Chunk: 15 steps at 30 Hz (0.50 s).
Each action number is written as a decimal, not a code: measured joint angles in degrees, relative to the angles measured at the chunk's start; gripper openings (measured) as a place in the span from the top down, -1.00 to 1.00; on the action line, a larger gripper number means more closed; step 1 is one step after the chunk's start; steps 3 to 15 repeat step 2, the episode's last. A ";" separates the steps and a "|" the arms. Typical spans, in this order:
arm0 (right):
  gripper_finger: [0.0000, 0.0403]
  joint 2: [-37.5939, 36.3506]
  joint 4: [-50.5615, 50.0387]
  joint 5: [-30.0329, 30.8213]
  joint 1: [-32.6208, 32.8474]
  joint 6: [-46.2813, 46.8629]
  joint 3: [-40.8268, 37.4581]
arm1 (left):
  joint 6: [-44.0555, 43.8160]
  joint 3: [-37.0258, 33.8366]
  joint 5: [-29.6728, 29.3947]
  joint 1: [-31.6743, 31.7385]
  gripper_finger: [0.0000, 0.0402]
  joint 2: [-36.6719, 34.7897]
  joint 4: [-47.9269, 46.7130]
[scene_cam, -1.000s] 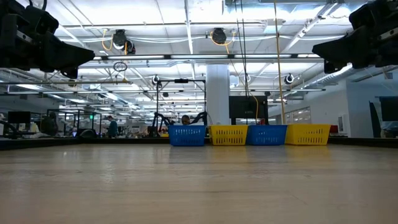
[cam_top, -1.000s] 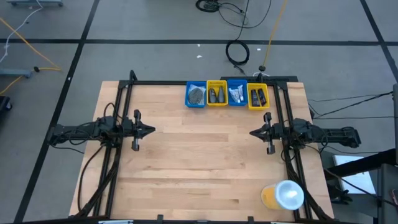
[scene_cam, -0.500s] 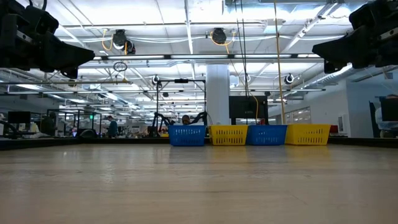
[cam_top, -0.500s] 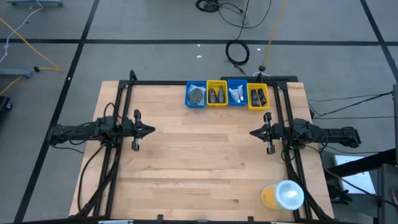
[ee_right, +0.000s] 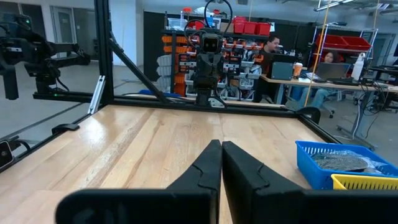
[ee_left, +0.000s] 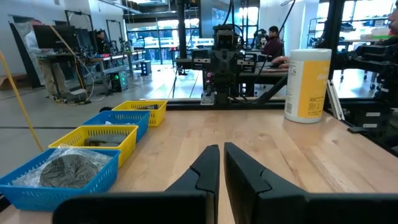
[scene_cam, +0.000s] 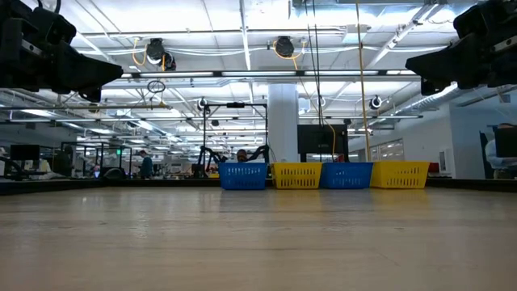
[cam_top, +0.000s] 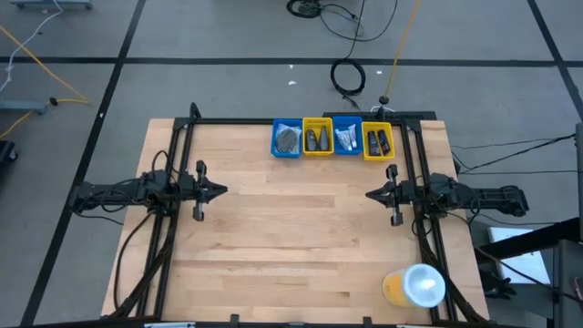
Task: Pick & Place Travel size toiletries
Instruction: Return to Home Position
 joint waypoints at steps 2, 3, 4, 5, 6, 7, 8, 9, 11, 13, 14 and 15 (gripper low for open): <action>0.98 0.00 0.01 0.00 0.00 -0.04 0.00 | 0.00 0.00 0.00 0.00 0.87 0.00 0.00; 0.98 0.00 0.01 0.00 0.00 -0.04 0.00 | 0.00 0.00 0.00 0.00 0.87 0.00 0.00; 0.98 0.00 0.01 0.00 0.00 -0.04 0.00 | 0.00 0.00 0.00 0.00 0.87 0.00 0.00; 0.98 0.00 0.01 0.00 0.00 -0.04 0.00 | 0.00 0.00 0.00 0.00 0.87 0.00 0.00; 0.98 0.00 0.01 0.00 0.00 -0.04 0.00 | 0.00 0.00 0.00 0.00 0.87 0.00 0.00; 0.98 0.00 0.01 0.00 0.00 -0.04 0.00 | 0.00 0.00 0.00 0.00 0.87 0.00 0.00; 0.98 0.00 0.01 0.00 0.00 -0.04 0.00 | 0.00 0.00 0.00 0.00 0.87 0.00 0.00; 0.98 0.00 0.01 0.00 0.00 -0.04 0.00 | 0.00 0.00 0.00 0.00 0.87 0.00 0.00; 0.98 0.00 0.01 0.00 0.00 -0.04 0.00 | 0.00 0.00 0.00 0.00 0.87 0.00 0.00; 0.98 0.00 0.01 0.00 0.00 -0.04 0.00 | 0.00 0.00 0.00 0.00 0.87 0.00 0.00; 0.98 0.00 0.01 0.00 0.00 -0.04 0.00 | 0.00 0.00 0.00 0.00 0.87 0.00 0.00; 0.98 0.00 0.01 0.00 0.00 -0.04 0.00 | 0.00 0.00 0.00 0.00 0.87 0.00 0.00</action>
